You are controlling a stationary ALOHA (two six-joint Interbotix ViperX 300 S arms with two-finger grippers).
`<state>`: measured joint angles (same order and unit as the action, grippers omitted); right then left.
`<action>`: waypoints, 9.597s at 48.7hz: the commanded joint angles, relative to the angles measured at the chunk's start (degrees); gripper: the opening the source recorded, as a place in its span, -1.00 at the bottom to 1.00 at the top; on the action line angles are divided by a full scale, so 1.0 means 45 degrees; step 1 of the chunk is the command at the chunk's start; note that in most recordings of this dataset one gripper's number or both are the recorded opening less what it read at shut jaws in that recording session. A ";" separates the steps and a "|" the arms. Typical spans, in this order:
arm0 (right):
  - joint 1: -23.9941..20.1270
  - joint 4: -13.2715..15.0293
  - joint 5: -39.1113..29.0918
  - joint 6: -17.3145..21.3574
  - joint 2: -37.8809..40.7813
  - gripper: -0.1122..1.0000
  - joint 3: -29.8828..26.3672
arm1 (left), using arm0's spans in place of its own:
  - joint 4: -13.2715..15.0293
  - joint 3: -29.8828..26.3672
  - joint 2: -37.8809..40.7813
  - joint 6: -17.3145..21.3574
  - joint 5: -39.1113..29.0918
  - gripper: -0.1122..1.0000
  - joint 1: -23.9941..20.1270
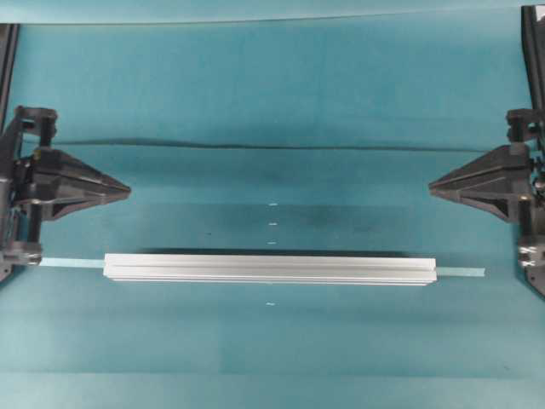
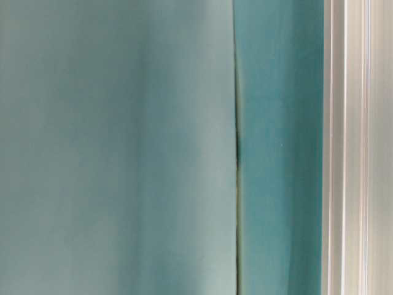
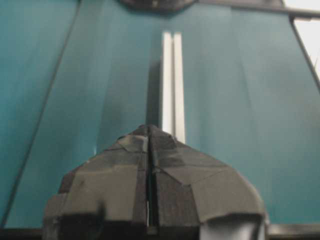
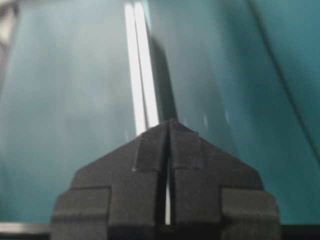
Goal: Lift the metal rail with both hands and move it towards you.
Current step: 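Move both grippers inward toward the two ends of the silver rail, then lower both open grippers over the rail near each end, then close both grippers on the silver rail, then lift the rail with both grippers and pull it toward the front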
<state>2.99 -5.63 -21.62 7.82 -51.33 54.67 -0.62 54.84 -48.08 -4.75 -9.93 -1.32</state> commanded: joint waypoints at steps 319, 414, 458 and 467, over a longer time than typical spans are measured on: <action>-0.1719 0.0059 -0.5059 -0.1484 1.0117 -0.08 -0.4160 | -0.0156 -0.3203 0.8652 -0.1074 -0.3945 -0.28 0.1309; -0.1953 0.0039 -1.6445 0.1543 0.9316 -0.08 -1.5215 | -0.0156 -1.4316 0.7637 -0.0957 -1.6875 -0.28 0.1328; -0.1699 0.0820 -1.5586 0.0859 0.9297 -0.08 -1.2324 | -0.0156 -1.1367 0.7441 -0.0996 -1.4648 -0.28 0.0918; -0.1387 0.0820 -1.3965 0.0469 0.9199 -0.08 -1.0566 | -0.0215 -0.9805 0.7500 -0.0742 -1.3574 -0.28 0.0469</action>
<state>-3.96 -2.02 -87.89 10.20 -9.76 5.36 -1.23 9.40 -13.36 -7.82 -73.65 2.72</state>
